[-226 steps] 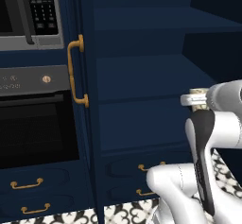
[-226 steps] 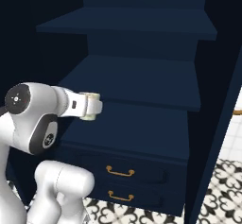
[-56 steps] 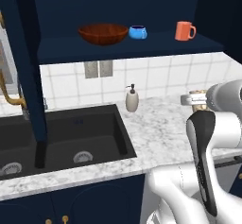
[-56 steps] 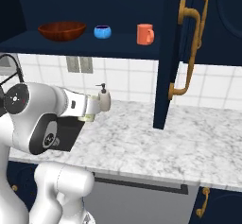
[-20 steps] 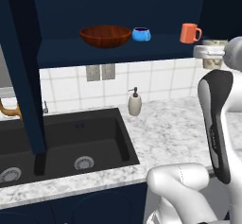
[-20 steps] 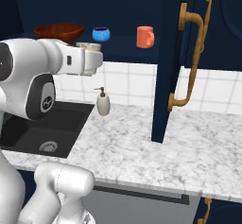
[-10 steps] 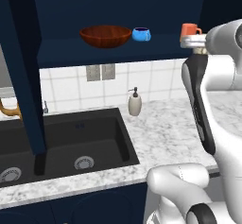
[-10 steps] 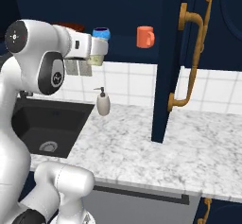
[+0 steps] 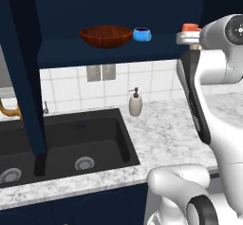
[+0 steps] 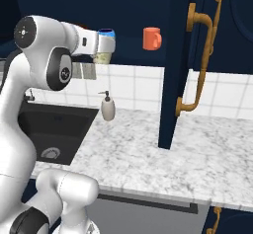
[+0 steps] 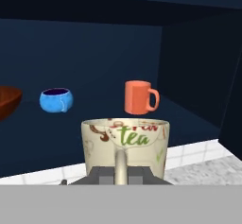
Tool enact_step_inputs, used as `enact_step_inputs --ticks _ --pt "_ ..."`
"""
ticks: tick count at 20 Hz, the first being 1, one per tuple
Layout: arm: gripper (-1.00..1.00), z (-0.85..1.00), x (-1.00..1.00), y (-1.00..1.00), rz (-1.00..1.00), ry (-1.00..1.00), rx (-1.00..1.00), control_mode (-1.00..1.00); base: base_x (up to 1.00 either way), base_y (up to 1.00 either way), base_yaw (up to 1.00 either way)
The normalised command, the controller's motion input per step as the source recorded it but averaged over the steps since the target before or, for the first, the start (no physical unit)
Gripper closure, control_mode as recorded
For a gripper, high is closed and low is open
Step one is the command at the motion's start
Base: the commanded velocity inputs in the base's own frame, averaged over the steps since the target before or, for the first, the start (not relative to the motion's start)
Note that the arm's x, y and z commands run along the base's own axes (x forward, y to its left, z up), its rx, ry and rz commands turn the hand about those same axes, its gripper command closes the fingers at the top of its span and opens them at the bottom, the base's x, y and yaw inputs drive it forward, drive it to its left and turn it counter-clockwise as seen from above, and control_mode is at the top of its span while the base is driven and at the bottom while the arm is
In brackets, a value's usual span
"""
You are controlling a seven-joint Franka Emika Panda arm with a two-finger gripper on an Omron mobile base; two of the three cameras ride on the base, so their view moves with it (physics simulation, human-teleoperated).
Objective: Gather all objects into one cabinet and sort the glasses and bowls to opposite sides.
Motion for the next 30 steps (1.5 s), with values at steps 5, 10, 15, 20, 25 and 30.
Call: enact_step_inputs --ticks 5,10,15,20,25,30 --pt "1.00 -0.01 0.18 -0.05 0.00 0.00 0.00 -1.00 0.00 0.00 0.00" --pt "1.00 -0.03 0.33 -0.13 0.00 -0.01 0.00 -1.00 0.00 0.00 0.00" --pt "1.00 0.00 0.30 -0.10 0.00 0.00 0.00 -1.00 0.00 0.00 0.00" --pt "1.00 0.00 0.30 -0.04 0.00 -0.03 0.00 -1.00 0.00 0.00 0.00" --pt "1.00 -0.05 0.36 -0.09 0.00 -0.11 0.01 -1.00 0.00 0.00 0.00" --pt "1.00 -0.40 0.18 -0.17 0.00 -0.17 0.00 -1.00 0.00 0.00 0.00"
